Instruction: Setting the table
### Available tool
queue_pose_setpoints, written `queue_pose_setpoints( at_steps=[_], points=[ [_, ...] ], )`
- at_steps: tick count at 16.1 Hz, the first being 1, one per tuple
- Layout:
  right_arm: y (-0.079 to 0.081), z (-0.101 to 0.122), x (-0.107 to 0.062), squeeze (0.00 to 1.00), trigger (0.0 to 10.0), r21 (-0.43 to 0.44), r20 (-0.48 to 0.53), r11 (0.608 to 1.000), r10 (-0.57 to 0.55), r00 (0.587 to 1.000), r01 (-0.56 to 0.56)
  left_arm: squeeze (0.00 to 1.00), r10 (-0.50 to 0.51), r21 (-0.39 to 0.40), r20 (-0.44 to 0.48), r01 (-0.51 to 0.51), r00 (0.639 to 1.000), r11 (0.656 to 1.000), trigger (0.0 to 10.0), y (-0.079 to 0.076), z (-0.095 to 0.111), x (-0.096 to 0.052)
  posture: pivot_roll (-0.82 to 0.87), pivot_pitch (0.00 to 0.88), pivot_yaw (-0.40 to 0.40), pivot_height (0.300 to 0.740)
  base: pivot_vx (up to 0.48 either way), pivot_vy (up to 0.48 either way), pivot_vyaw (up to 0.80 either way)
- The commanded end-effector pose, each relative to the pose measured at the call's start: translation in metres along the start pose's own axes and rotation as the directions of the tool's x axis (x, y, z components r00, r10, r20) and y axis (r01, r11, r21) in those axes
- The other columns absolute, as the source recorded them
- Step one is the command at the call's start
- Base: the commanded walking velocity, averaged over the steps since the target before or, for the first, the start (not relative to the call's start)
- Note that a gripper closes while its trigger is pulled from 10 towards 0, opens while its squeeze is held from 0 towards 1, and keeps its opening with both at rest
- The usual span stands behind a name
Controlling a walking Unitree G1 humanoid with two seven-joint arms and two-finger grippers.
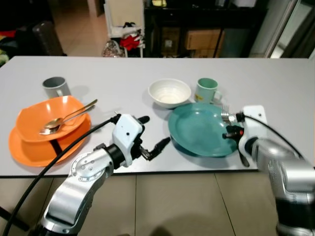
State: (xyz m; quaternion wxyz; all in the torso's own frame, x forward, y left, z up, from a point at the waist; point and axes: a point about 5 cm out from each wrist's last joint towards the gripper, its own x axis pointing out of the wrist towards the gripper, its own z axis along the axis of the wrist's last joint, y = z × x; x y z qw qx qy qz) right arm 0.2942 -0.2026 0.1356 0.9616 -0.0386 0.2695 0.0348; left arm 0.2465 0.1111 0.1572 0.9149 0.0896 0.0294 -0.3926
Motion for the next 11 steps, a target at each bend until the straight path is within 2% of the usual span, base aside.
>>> queue_pose_setpoints(
  at_steps=[1, 2, 5, 6, 7, 11],
  points=[
    [-0.004, 0.01, 0.007, 0.0, 10.0, 0.0, 0.01, 1.0, 0.018, 1.0, -0.018, 0.0, -0.037, 0.009, -0.005, 0.037, 0.999, 0.999, 10.0, -0.001, 0.003, 0.001, 0.0, 0.0, 0.002, 0.74, 0.0, 0.0, 0.0],
    [-0.006, 0.015, 0.015, 0.0, 10.0, 0.008, -0.01, 0.999, 0.031, 0.999, -0.031, 0.0, -0.059, 0.015, -0.012, 0.059, 0.998, 0.998, 10.0, -0.002, 0.004, 0.0, 0.0, 0.0, 0.004, 0.74, 0.0, 0.0, 0.0],
    [-0.006, 0.017, 0.02, 0.0, 10.0, 0.01, -0.027, 0.999, 0.042, 0.999, -0.041, 0.0, -0.068, 0.017, -0.015, 0.068, 0.998, 0.998, 10.0, -0.001, 0.004, -0.001, 0.0, 0.0, 0.004, 0.74, 0.0, 0.0, 0.0],
    [-0.007, 0.023, 0.037, 0.0, 10.0, 0.021, -0.046, 0.998, 0.06, 0.997, -0.059, 0.0, -0.075, 0.021, -0.025, 0.076, 0.997, 0.997, 10.0, 0.0, 0.004, -0.004, 0.01, 0.0, 0.004, 0.74, 0.0, 0.0, 0.0],
    [-0.005, 0.027, 0.046, 0.0, 10.0, 0.03, -0.056, 0.997, 0.077, 0.995, -0.075, 0.0, -0.08, 0.024, -0.031, 0.081, 0.996, 0.996, 10.0, 0.001, 0.003, -0.006, 0.01, 0.0, 0.004, 0.74, 0.0, 0.0, 0.0],
    [0.002, 0.04, 0.061, 0.0, 10.0, 0.019, -0.042, 0.999, 0.049, 0.998, -0.049, 0.0, -0.094, 0.023, -0.05, 0.095, 0.994, 0.995, 10.0, 0.0, 0.004, -0.011, 0.04, 0.0, 0.0, 0.74, 0.0, 0.0, 0.0]
  ],
)
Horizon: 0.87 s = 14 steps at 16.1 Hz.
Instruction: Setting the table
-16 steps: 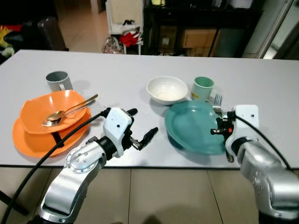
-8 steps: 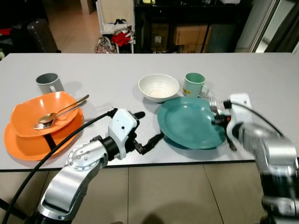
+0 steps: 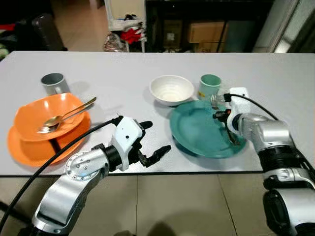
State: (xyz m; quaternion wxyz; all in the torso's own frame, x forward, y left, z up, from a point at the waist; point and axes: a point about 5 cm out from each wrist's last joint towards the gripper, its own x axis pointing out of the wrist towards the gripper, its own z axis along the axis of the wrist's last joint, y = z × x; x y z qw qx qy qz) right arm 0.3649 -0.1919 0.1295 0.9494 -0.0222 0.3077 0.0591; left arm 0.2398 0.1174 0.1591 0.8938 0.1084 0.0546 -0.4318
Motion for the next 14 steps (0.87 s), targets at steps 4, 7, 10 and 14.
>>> queue_pose_setpoints(
  at_steps=[4, 7, 10, 14],
  points=[
    [0.002, 0.005, 0.01, 0.0, 10.0, 0.007, 0.0, 1.0, -0.005, 1.0, 0.005, 0.0, -0.024, 0.002, -0.004, 0.024, 1.0, 1.0, 10.0, -0.002, 0.003, -0.004, 0.04, 0.0, 0.002, 0.74, 0.0, 0.0, 0.0],
    [0.004, -0.003, 0.014, 0.0, 10.0, 0.033, -0.051, 0.999, 0.009, 0.999, -0.007, 0.0, -0.023, 0.002, -0.008, 0.023, 1.0, 1.0, 10.0, -0.001, 0.003, -0.004, 0.04, 0.0, -0.001, 0.74, 0.0, 0.0, 0.0],
    [0.007, -0.013, 0.017, 0.0, 10.0, 0.035, -0.098, 0.999, 0.02, 0.995, -0.017, 0.0, -0.026, 0.003, -0.005, 0.026, 1.0, 1.0, 10.0, -0.001, 0.004, -0.002, 0.04, 0.0, 0.002, 0.74, 0.0, 0.0, 0.0],
    [0.009, -0.017, 0.018, 1.0, 10.0, 0.064, -0.118, 0.998, 0.026, 0.993, -0.019, 0.0, -0.032, 0.006, -0.001, 0.032, 1.0, 0.999, 10.0, 0.0, 0.005, 0.001, 0.03, 0.0, 0.004, 0.74, 0.0, 0.0, 0.0]
  ],
)
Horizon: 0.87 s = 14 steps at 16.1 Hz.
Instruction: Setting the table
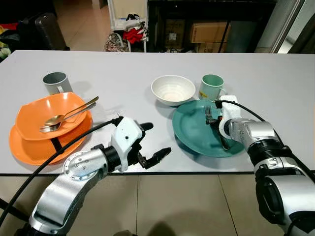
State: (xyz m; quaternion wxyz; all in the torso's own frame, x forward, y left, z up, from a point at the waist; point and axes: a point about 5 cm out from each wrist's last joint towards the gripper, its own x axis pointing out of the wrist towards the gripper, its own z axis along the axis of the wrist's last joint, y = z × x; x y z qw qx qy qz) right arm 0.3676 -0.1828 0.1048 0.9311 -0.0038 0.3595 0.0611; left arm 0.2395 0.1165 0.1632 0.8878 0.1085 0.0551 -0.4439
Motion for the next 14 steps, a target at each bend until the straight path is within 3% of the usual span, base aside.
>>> queue_pose_setpoints(
  at_steps=[1, 6, 10, 12, 13, 14],
  points=[
    [0.0, 0.002, 0.0, 1.0, 10.0, 0.026, -0.008, 1.0, 0.004, 1.0, -0.004, 0.0, -0.004, 0.005, -0.001, 0.004, 1.0, 1.0, 10.0, 0.001, 0.001, 0.002, 0.03, 0.0, 0.004, 0.74, 0.0, 0.0, 0.0],
    [0.006, 0.026, -0.009, 1.0, 10.0, -0.016, 0.056, 1.0, 0.0, 0.998, 0.001, 0.0, 0.015, 0.008, 0.006, -0.015, 1.0, 1.0, 10.0, 0.006, 0.0, 0.003, 0.03, 0.0, 0.0, 0.74, 0.0, 0.0, 0.0],
    [0.005, 0.045, -0.036, 1.0, 10.0, -0.019, 0.14, 0.999, -0.042, 0.989, 0.045, 0.0, 0.011, 0.002, 0.016, -0.011, 1.0, 1.0, 10.0, 0.007, 0.001, 0.003, 0.03, 0.0, 0.006, 0.74, 0.0, 0.0, 0.0],
    [0.009, 0.053, -0.067, 1.0, 10.0, -0.045, 0.32, 0.998, -0.028, 0.947, 0.045, 0.0, 0.009, 0.008, 0.019, -0.009, 1.0, 1.0, 10.0, 0.007, 0.001, 0.002, 0.01, 0.0, 0.012, 0.74, 0.0, 0.0, 0.0],
    [0.008, 0.05, -0.081, 1.0, 10.0, -0.083, 0.431, 0.992, -0.054, 0.901, 0.099, 0.0, 0.035, 0.01, 0.03, -0.035, 0.999, 0.999, 10.0, 0.009, 0.003, 0.002, 0.01, 0.0, 0.012, 0.74, 0.0, 0.0, 0.0],
    [0.008, 0.044, -0.087, 1.0, 10.0, -0.094, 0.457, 0.989, -0.059, 0.887, 0.114, 0.0, 0.056, 0.009, 0.033, -0.056, 0.998, 0.998, 10.0, 0.01, 0.003, 0.001, 0.01, 0.0, 0.011, 0.74, 0.0, 0.0, 0.0]
  ],
)
